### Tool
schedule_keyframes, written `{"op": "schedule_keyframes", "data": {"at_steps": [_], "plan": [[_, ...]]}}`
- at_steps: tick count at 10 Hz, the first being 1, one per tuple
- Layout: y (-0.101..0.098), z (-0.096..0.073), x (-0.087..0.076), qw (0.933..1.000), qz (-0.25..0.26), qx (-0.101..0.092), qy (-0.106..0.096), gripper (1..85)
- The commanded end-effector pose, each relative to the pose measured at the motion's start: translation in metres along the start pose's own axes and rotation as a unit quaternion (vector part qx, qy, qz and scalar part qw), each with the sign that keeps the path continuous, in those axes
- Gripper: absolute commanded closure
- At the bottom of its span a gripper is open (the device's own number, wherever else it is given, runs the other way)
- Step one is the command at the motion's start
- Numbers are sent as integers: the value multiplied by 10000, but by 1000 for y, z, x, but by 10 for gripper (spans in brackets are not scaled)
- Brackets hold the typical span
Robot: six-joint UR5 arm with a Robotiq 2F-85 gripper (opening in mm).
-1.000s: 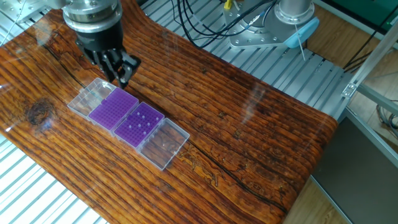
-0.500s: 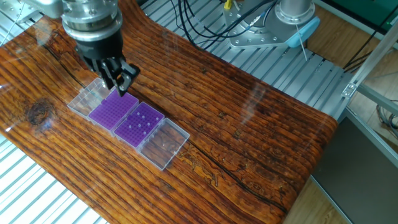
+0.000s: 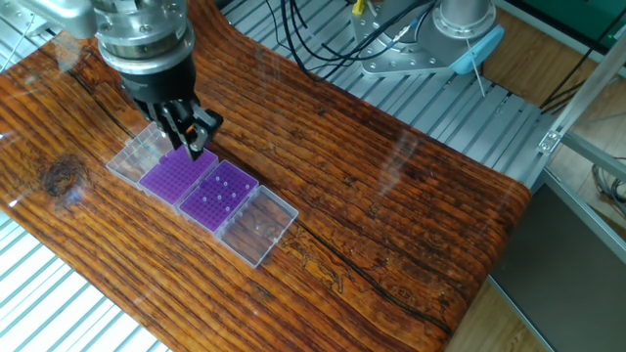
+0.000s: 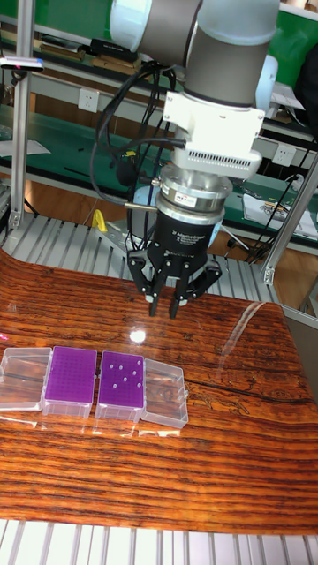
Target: Transfer all small pipette tips from one holder to another
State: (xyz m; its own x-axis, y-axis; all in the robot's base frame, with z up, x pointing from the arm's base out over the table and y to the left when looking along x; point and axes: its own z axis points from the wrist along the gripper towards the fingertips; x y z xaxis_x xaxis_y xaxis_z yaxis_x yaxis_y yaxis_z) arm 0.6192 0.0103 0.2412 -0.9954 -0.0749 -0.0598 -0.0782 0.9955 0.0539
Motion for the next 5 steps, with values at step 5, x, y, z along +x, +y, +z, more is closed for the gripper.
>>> {"op": "schedule_keyframes", "data": {"at_steps": [5], "plan": [[10, 27, -1, 9995, -105, -101, -286, 560]]}}
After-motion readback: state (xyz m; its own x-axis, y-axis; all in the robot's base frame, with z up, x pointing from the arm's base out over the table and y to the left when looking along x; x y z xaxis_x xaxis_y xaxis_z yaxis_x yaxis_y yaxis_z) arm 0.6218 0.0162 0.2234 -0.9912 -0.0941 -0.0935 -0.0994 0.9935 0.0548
